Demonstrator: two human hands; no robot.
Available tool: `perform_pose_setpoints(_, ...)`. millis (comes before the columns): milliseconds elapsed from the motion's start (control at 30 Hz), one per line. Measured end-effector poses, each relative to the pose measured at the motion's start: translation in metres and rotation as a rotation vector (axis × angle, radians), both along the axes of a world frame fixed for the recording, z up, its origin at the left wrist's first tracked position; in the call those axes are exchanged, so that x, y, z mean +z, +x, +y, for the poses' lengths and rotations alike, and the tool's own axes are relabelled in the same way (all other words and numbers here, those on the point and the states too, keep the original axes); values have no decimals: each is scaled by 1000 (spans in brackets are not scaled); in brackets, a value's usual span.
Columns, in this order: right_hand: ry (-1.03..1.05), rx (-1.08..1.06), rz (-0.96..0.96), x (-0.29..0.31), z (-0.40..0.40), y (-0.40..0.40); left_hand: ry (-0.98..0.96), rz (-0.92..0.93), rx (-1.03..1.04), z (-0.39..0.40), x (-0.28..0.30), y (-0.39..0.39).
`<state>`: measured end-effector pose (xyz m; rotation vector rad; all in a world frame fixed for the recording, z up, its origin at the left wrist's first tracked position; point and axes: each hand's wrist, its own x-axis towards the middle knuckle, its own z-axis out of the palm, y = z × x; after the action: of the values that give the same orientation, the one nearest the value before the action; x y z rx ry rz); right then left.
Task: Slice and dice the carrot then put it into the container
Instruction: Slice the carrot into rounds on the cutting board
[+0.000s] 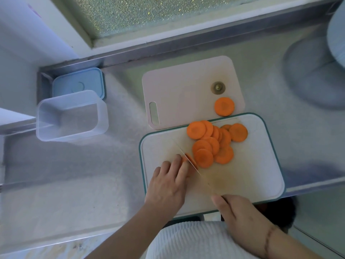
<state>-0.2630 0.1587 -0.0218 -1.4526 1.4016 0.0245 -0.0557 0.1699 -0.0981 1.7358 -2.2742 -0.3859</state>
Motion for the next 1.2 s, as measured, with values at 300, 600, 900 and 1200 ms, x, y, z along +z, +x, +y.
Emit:
perform_pose_setpoints(300, -123, -58, -97, -4, -43, 38, 23, 100, 45, 2, 7, -1)
perform_pose_setpoints(600, -125, -2, -82, 36, -15, 12, 33, 115, 48, 3, 8, -1)
perform_pose_setpoints(900, -90, -17, -30, 29, -1, 3, 56, 91, 45, 3, 7, -2)
perform_pose_setpoints(1200, -35, -4, -13, 27, -16, 16, 38, 76, 25, 2, 4, -3)
